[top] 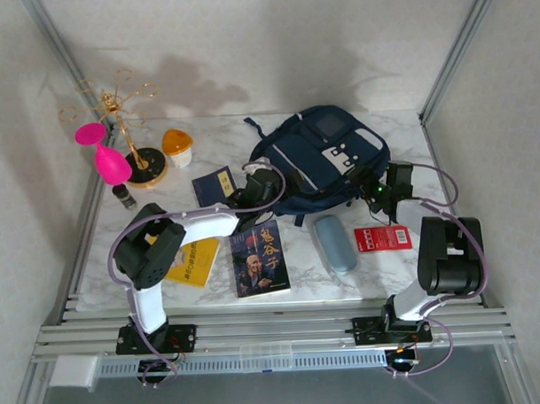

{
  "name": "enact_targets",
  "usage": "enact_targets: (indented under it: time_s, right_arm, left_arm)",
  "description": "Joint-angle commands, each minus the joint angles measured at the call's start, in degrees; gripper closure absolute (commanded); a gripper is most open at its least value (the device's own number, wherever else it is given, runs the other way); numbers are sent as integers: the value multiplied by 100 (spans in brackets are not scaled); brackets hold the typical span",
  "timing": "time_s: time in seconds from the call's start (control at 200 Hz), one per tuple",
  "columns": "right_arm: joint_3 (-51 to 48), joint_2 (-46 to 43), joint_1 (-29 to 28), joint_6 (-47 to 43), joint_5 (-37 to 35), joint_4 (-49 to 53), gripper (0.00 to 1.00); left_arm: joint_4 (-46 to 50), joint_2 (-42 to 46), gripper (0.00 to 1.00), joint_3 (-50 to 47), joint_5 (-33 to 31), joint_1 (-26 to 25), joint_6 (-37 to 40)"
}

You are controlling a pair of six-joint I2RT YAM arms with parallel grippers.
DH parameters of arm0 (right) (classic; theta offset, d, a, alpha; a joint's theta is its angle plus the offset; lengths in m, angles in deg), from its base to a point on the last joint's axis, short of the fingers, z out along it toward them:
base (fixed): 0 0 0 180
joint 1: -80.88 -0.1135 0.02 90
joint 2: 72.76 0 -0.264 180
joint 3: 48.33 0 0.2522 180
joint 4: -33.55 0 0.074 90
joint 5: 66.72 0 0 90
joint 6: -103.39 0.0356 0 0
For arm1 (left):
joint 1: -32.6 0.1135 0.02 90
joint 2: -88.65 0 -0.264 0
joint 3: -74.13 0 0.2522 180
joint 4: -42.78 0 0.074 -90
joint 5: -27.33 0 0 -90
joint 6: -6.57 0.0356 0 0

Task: Pack the student bag
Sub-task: Move the student bag to the top-center of the table, then unzip the student bag at the top-center of the table.

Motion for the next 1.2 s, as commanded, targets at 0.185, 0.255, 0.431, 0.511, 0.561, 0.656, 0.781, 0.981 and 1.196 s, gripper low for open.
enact_targets:
  time_s: [0.185,0.255,0.431,0.511,0.561,0.656,0.781,0.981,1.196]
  right_arm:
    - [-174,3,-819,662,372,-1300,32]
    - [-207,-72,-1006,692,324,-1398,34]
    - [-526,-396,-861,598,383,-1127,36]
    - [-592,-424,-639,579,500,-858,36]
    - [-583,-391,-524,545,515,-607,36]
    - [-568,-276,-495,555,450,-623,35]
    - [-396,29,-544,681,568,-812,35]
    - [40,615,-847,834,323,-897,35]
    - [162,824,-865,1155,579,-1467,66]
  left_arm:
    - [-291,-351,1,608,-331,663,803]
    - [-191,-330,1,668,-379,870,923]
    - [176,144,1,594,-229,1139,1212]
    - [744,327,1,602,44,1100,1042]
    - [965,459,1,532,230,1039,869]
    - [1105,714,1,240,317,768,550]
    - [1348,908,1,77,190,359,408]
    - [1383,1025,1,-61,215,9,399]
    - [1594,1077,1,-124,245,-287,354]
